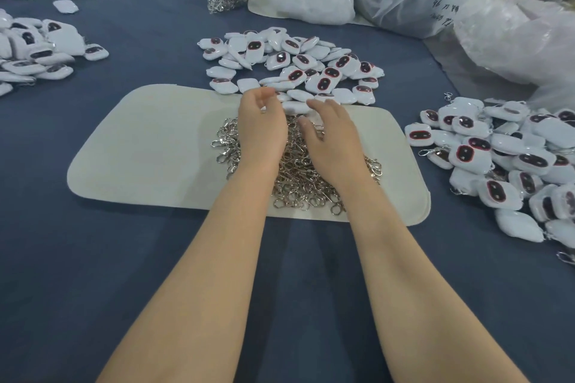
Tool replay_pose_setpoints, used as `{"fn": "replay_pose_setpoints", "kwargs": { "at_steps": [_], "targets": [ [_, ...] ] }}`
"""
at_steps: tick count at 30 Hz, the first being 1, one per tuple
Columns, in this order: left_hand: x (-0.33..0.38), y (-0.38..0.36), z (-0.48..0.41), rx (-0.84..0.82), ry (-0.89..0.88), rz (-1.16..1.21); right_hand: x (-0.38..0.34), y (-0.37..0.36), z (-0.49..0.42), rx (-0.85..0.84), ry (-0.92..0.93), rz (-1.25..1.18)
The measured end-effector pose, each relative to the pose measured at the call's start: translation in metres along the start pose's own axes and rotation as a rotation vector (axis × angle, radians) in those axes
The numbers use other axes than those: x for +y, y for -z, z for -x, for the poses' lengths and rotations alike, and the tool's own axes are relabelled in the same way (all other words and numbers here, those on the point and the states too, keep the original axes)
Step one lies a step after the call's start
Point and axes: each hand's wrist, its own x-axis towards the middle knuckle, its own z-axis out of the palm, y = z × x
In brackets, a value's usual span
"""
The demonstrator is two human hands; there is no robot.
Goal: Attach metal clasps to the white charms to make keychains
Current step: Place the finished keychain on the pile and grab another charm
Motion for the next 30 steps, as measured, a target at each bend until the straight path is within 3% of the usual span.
{"fn": "replay_pose_setpoints", "kwargs": {
  "at_steps": [3, 7, 10, 15, 22, 25, 30],
  "targets": [
    [-0.002, 0.002, -0.002, 0.020, -0.069, -0.070, -0.006, -0.006, -0.004, -0.021, 0.026, 0.070],
    [-0.013, 0.010, -0.005, 0.108, -0.319, -0.612, -0.012, -0.015, -0.013, -0.103, 0.040, 0.173],
    [-0.018, 0.011, -0.007, 0.043, -0.223, -0.933, -0.014, -0.018, -0.020, -0.177, 0.029, 0.268],
    [-0.021, 0.013, -0.007, -0.065, -0.143, -1.096, -0.014, -0.018, -0.016, -0.127, 0.017, 0.284],
    [-0.016, 0.004, 0.002, -0.218, -0.354, -0.933, -0.005, -0.005, -0.006, 0.019, -0.102, 0.176],
    [-0.015, 0.002, 0.005, -0.243, -0.367, -0.807, 0.000, 0.005, -0.005, 0.065, -0.150, 0.077],
    [-0.013, 0.000, 0.004, -0.233, -0.276, -0.598, 0.007, 0.012, -0.002, 0.299, -0.212, -0.210]
  ]
}}
